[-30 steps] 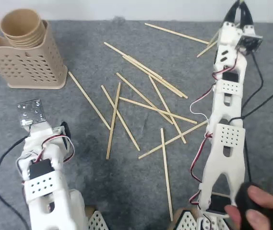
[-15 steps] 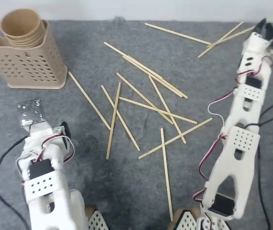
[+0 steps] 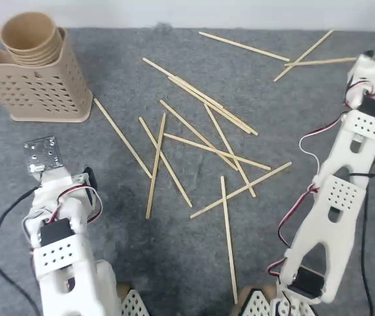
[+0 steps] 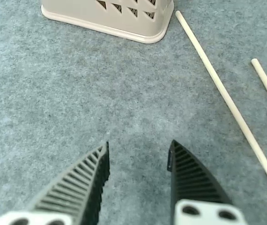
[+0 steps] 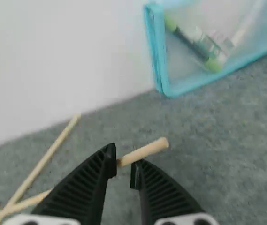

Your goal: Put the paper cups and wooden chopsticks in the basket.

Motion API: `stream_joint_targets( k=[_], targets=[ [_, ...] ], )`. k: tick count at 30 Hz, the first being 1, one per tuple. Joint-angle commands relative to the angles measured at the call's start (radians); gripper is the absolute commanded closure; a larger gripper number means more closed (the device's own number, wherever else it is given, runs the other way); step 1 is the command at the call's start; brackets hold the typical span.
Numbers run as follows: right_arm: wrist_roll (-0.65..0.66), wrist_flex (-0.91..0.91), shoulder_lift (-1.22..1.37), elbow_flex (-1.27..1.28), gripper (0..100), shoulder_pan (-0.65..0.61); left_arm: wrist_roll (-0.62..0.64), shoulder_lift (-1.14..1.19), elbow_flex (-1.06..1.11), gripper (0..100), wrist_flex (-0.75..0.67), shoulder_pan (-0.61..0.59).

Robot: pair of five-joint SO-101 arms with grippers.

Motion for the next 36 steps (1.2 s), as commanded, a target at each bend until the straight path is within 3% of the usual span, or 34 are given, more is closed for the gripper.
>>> stream_joint_targets(
  k=[1, 7, 13, 17, 20, 23, 26, 32, 36],
  targets=[
    [0.061, 0.148, -0.136, -0.041, 99.2, 0.007, -0.006, -0.021, -0.015, 80, -0.005, -0.002],
    [0.058, 0.321, -0.277, -0.04, 99.2, 0.021, -0.006, -0.021, -0.015, 80, -0.005, -0.002],
    [0.049, 0.277, -0.323, -0.04, 99.2, 0.031, -0.006, -0.021, -0.015, 80, -0.005, -0.002],
    [-0.084, 0.038, -0.271, -0.038, 99.2, 0.033, -0.006, -0.021, -0.015, 80, -0.005, -0.002],
    [-0.163, -0.26, -0.18, -0.035, 99.2, 0.028, -0.006, -0.021, -0.015, 80, -0.005, -0.002],
    [-0.146, -0.615, -0.05, -0.034, 99.2, 0.027, -0.006, -0.021, -0.015, 80, -0.005, -0.003],
    [-0.009, -0.88, 0.079, -0.034, 99.2, 0.024, -0.006, -0.021, -0.015, 80, -0.005, -0.003],
    [0.052, -1.021, 0.17, -0.038, 99.2, 0.053, -0.006, -0.021, -0.015, 80, -0.005, -0.003],
    [-0.044, -1.003, 0.102, -0.04, 99.2, 0.13, -0.006, -0.021, -0.015, 80, -0.015, -0.003]
  ],
)
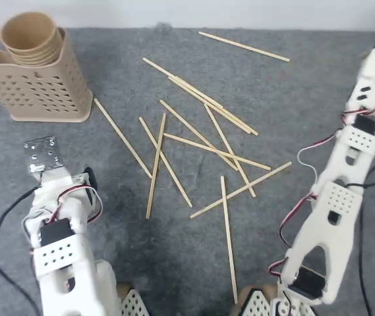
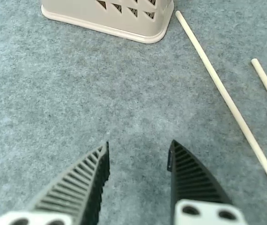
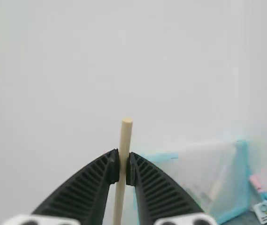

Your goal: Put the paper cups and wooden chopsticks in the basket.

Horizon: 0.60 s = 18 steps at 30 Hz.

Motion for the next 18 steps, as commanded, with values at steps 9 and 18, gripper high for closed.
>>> stream_joint_targets(
  k=[9, 18],
  targets=[
    [-0.459, 0.45, -0.328, -0.041, 99.2, 0.278, -0.005, -0.021, -0.015, 80, -0.017, -0.003],
    [-0.529, 0.558, -0.461, -0.035, 99.2, 0.355, -0.005, -0.021, -0.015, 80, -0.015, -0.003]
  ],
)
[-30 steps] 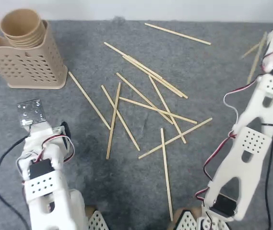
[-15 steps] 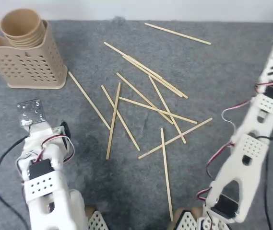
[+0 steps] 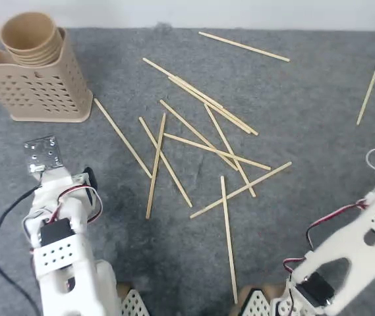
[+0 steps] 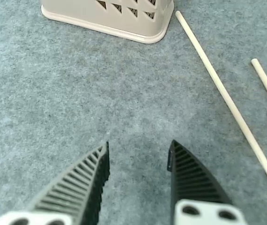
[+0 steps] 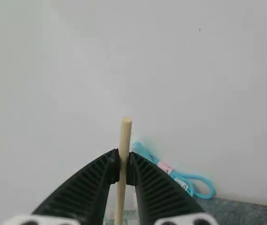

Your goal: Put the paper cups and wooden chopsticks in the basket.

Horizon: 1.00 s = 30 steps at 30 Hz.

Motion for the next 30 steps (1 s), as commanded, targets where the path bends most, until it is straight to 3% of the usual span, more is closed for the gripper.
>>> stream_joint_targets(
  k=[1, 4, 7, 10, 30],
  targets=[
    [-0.012, 0.002, -0.094, -0.034, 99.2, 0.004, -0.005, -0.021, -0.015, 80, -0.014, -0.003],
    [-0.014, -0.065, -0.03, -0.032, 99.2, -0.03, -0.005, -0.021, -0.013, 80, -0.012, -0.003],
    [-0.009, -0.259, 0.076, -0.032, 99.2, -0.067, -0.005, -0.021, -0.013, 80, -0.012, -0.003],
    [0.057, -0.367, 0.162, -0.034, 99.2, -0.105, -0.005, -0.021, -0.013, 80, -0.011, -0.003],
    [0.068, -0.383, 0.435, -0.037, 99.2, -0.196, -0.005, -0.021, -0.013, 80, -0.011, -0.003]
  ],
)
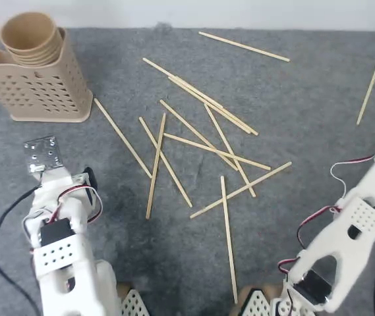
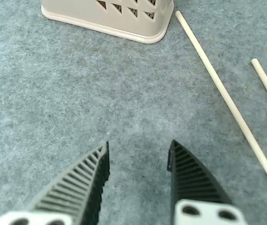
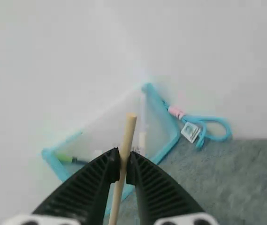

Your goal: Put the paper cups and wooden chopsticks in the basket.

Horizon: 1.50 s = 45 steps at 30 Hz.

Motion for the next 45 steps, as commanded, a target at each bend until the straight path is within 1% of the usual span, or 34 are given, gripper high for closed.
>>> stream_joint_targets(
  k=[1, 5, 7, 12, 14, 18, 26, 28, 31, 33, 34, 36, 39, 41, 42, 45],
  targets=[
    [0.014, 0.001, 0.013, -0.035, 99.2, -0.082, -0.005, -0.021, -0.013, 80, -0.011, -0.003],
    [0.014, 0.008, 0.031, -0.035, 99.2, -0.151, -0.005, -0.021, -0.013, 80, -0.011, -0.003],
    [0.011, 0.061, 0.025, -0.035, 99.2, -0.185, -0.005, -0.021, -0.012, 80, -0.011, -0.003],
    [-0.06, 0.156, 0.004, -0.04, 99.2, -0.243, -0.005, -0.021, -0.012, 80, -0.012, -0.003],
    [-0.077, 0.223, -0.013, -0.038, 99.2, -0.259, -0.005, -0.021, -0.012, 80, -0.014, -0.003],
    [-0.153, 0.325, -0.053, -0.038, 99.2, -0.265, -0.005, -0.021, -0.012, 80, -0.015, -0.003],
    [-0.169, 0.479, -0.117, -0.038, 99.2, -0.288, -0.005, -0.021, -0.012, 80, -0.015, -0.003],
    [-0.176, 0.556, -0.148, -0.038, 99.2, -0.3, -0.005, -0.021, -0.013, 80, -0.017, -0.003],
    [-0.199, 0.743, -0.257, -0.038, 99.2, -0.335, -0.005, -0.021, -0.013, 80, -0.017, -0.003],
    [-0.176, 0.877, -0.357, -0.038, 99.2, -0.361, -0.005, -0.021, -0.013, 80, -0.017, -0.003],
    [-0.144, 0.941, -0.409, -0.038, 99.2, -0.369, -0.005, -0.021, -0.013, 80, -0.017, -0.003],
    [-0.109, 1.023, -0.496, -0.035, 99.2, -0.371, -0.005, -0.021, -0.013, 80, -0.017, -0.003],
    [-0.103, 1.035, -0.558, -0.032, 99.2, -0.332, -0.005, -0.021, -0.013, 80, -0.017, -0.003],
    [-0.089, 0.974, -0.556, -0.031, 98.7, -0.292, -0.005, -0.021, -0.013, 80, -0.017, -0.003],
    [-0.063, 0.946, -0.549, -0.021, 96.9, -0.274, -0.005, -0.021, -0.013, 80, -0.017, -0.003],
    [-0.023, 0.866, -0.498, 0.023, 86.6, -0.229, -0.005, -0.021, -0.013, 80, -0.017, -0.003]
  ],
)
